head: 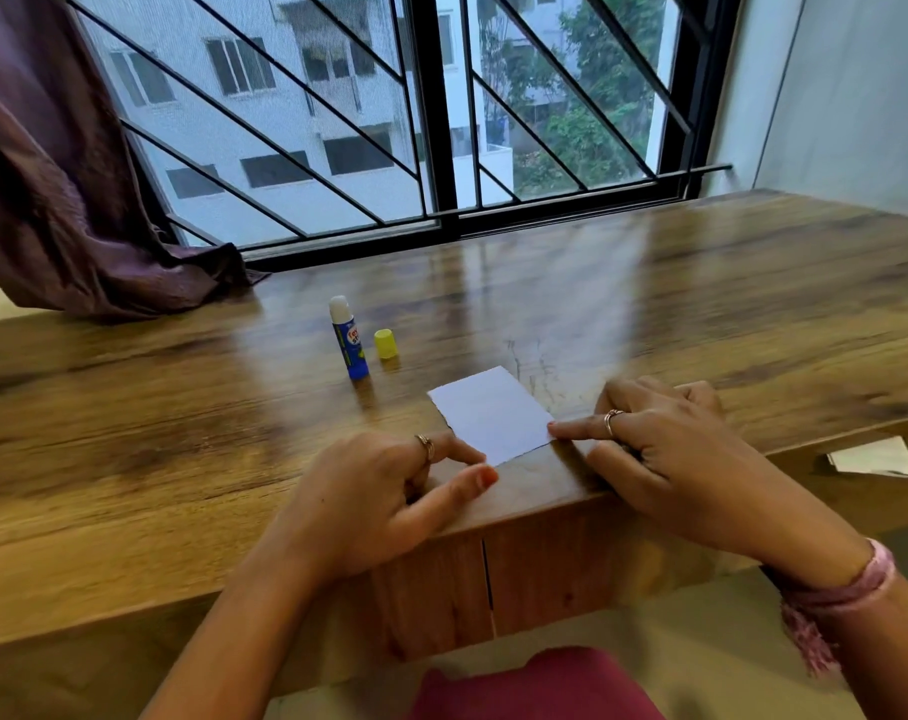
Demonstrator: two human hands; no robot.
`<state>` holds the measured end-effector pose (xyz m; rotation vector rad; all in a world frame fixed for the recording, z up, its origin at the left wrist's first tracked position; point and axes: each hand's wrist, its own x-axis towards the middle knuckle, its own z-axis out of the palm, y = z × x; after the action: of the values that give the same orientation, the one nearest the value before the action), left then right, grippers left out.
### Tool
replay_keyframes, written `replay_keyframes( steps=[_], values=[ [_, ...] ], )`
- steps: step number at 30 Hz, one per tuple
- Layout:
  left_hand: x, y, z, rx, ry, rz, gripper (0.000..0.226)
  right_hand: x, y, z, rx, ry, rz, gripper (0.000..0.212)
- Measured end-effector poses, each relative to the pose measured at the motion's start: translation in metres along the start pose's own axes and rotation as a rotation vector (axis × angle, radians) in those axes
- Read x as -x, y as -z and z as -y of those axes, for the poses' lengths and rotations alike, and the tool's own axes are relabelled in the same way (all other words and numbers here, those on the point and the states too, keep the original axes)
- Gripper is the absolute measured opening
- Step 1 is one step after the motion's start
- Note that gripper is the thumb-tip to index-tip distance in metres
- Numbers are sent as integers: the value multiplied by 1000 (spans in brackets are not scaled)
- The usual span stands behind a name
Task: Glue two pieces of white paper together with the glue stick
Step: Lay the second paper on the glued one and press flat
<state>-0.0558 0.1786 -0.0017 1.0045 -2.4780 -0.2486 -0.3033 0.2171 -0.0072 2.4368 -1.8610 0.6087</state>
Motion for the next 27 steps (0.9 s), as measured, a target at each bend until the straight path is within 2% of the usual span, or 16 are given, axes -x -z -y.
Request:
replay_keyframes(
  steps=[3,7,11,13,17,21,27],
  values=[
    [0,-3,3,-29,67,-50,57,2,1,5,-53,26,23,51],
    [-1,-6,9,-127,171,-88,49,4,1,11,-187,74,96,62],
    [-3,-7,11,-170,204,-91,49,1,2,13,-324,118,189,49],
    [-3,-5,10,-172,205,-96,49,-3,6,5,-390,100,179,46],
    [0,-1,5,-111,103,-82,48,-11,11,-11,-287,35,159,44],
    [5,1,-1,-33,-115,19,44,-11,7,-8,-225,114,212,45],
    [3,2,-2,-106,-167,95,53,-9,1,-1,-180,198,184,50]
  ],
)
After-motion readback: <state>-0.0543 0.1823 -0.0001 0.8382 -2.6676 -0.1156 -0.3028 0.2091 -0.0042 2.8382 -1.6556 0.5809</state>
